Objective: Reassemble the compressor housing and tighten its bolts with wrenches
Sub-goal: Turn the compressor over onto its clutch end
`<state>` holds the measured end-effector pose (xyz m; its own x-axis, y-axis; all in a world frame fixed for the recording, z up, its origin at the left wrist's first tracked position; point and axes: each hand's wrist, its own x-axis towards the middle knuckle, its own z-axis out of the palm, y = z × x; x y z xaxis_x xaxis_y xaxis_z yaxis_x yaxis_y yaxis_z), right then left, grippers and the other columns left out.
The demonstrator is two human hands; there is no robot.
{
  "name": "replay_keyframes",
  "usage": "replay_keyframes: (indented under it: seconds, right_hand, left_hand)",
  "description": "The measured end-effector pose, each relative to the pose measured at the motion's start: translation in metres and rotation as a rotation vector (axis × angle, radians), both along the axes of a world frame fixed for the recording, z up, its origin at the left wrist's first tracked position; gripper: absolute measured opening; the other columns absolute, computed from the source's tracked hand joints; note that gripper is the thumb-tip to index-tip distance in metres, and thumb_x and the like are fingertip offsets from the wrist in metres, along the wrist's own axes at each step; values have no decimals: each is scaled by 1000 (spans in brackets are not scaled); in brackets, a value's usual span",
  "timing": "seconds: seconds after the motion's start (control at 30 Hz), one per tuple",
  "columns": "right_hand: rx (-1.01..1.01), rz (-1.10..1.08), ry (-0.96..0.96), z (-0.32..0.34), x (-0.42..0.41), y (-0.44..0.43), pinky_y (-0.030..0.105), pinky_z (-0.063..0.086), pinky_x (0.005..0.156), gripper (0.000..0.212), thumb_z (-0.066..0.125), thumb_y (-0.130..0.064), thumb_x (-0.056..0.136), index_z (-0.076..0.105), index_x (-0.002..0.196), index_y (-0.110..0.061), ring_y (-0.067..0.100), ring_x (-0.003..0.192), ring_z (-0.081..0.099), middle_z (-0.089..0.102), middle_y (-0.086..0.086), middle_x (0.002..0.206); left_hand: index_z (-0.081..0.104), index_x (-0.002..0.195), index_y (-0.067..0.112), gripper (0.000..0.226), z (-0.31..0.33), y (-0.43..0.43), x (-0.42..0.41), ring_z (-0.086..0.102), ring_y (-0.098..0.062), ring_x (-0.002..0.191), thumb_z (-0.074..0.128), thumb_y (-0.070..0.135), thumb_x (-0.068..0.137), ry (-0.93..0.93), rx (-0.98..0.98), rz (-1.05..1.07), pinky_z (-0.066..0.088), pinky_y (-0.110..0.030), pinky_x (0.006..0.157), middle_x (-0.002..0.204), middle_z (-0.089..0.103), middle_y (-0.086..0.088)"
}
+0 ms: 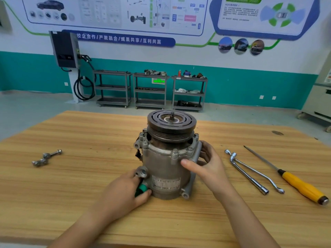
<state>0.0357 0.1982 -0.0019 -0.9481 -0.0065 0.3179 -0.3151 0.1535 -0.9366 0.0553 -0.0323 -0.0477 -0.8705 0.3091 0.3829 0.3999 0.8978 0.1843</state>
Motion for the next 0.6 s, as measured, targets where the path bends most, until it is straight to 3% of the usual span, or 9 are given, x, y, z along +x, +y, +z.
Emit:
replay_keyframes:
  seconds: [0.1, 0.13, 0.17, 0.23, 0.27, 0.4, 0.53, 0.6]
  right_hand:
    - [-14, -25, 75, -4, 10, 0, 24, 48, 90, 83, 79, -54, 38, 49, 115, -38, 3, 112, 56, 58, -9, 123]
    - [-17, -41, 97, -5, 11, 0, 19, 46, 89, 83, 77, -55, 38, 47, 114, -42, 2, 114, 54, 55, -9, 126]
    - [-17, -50, 113, -5, 12, 1, 15, 45, 87, 85, 77, -56, 38, 44, 115, -45, 2, 115, 53, 53, -9, 130]
    - [-7, -48, 131, -5, 10, 1, 11, 44, 86, 93, 77, -56, 38, 39, 122, -46, 3, 117, 51, 50, -8, 134]
    - [-2, -41, 141, -5, 9, 1, 11, 44, 87, 95, 77, -56, 38, 38, 124, -44, 3, 119, 50, 49, -8, 135]
    - [-2, -41, 178, -6, 7, 1, 18, 44, 95, 93, 78, -56, 39, 40, 122, -48, 7, 122, 50, 51, -5, 135]
    - [-11, -59, 187, -6, 3, 3, 24, 42, 98, 109, 80, -54, 38, 30, 134, -43, 11, 117, 54, 55, 2, 126]
    - [-48, -51, 186, -5, 0, 5, 26, 43, 98, 112, 84, -43, 40, 28, 137, -39, 13, 114, 56, 58, 3, 121]
  left_hand:
    - [70, 80, 21, 46, 2, 1, 14, 62, -6, 65, 41, 57, 76, 91, -87, -36, 45, -11, 54, 82, 67, 9]
    - [70, 77, 21, 50, 3, 3, 17, 62, -6, 62, 37, 59, 73, 111, -106, -34, 45, -11, 52, 80, 67, 9]
    - [71, 83, 20, 56, 6, 5, 20, 63, -8, 67, 34, 61, 73, 79, -117, -17, 47, -12, 55, 85, 68, 8]
    - [63, 108, 21, 73, 8, 5, 18, 60, -12, 92, 20, 67, 71, 0, -103, 32, 48, -19, 77, 108, 61, 7]
    - [61, 112, 22, 77, 5, 4, 17, 57, -13, 97, 16, 69, 70, 38, -142, 59, 47, -23, 82, 111, 58, 6]
    - [67, 68, 21, 48, 5, 6, 15, 62, -9, 60, 37, 59, 70, 91, -168, -4, 47, -15, 53, 70, 63, 9]
    - [66, 66, 23, 46, 7, 4, 12, 62, -6, 59, 39, 59, 70, 132, -203, -74, 45, -11, 55, 70, 64, 11]
    - [65, 67, 24, 45, 7, 3, 10, 60, -5, 58, 39, 61, 69, 182, -225, -104, 43, -11, 55, 68, 63, 12]
